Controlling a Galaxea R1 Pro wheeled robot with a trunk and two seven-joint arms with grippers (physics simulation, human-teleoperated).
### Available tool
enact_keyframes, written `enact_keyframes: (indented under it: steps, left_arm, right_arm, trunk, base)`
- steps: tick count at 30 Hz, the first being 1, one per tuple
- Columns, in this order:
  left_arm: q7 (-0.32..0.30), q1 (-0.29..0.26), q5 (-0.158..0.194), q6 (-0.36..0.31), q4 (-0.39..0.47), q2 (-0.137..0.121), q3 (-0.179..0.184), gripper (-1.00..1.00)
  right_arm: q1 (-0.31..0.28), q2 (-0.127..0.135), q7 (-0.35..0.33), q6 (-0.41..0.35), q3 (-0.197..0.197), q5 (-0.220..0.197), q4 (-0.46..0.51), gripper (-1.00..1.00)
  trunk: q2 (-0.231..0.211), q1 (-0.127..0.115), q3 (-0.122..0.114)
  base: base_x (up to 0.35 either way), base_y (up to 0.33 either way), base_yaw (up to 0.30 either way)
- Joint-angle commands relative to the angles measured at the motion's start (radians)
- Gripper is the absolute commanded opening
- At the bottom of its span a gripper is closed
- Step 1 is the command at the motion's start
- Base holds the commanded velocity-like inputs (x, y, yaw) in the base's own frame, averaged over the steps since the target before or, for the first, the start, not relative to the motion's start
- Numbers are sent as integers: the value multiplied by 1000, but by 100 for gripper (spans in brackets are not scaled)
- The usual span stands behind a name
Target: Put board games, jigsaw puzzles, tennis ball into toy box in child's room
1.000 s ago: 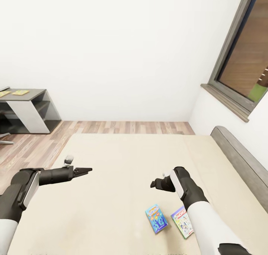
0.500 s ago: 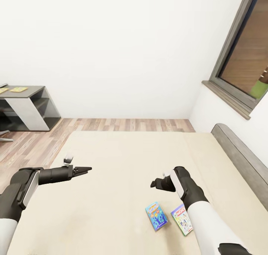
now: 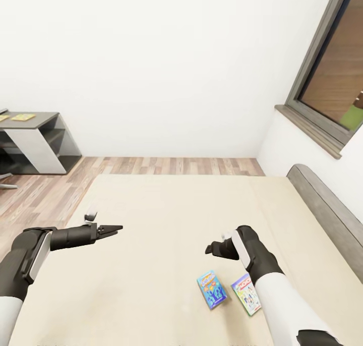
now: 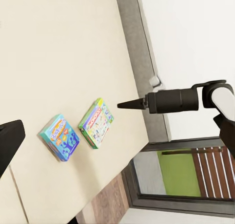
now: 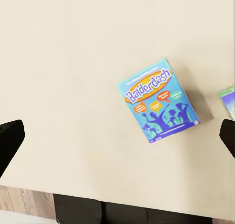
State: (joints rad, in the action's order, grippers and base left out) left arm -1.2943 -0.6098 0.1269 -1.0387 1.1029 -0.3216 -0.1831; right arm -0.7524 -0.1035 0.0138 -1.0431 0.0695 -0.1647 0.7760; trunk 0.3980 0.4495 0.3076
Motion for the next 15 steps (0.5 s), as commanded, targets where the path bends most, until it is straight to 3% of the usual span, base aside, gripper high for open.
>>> enact_keyframes:
  steps: [1,15]
  left_arm:
    - [-2,-1,2,-8,0,0,-1,100]
    - [-2,0,1,-7,0,1,-3,100]
  right_arm:
    - [-1,0,1,-4,4,-3,0,100]
    - [1,4,2,-4,4,-5,-1,100]
  trunk:
    - [2,0,4]
    - [2,0,27]
  base:
    - [0,0,0]
    - [0,0,0]
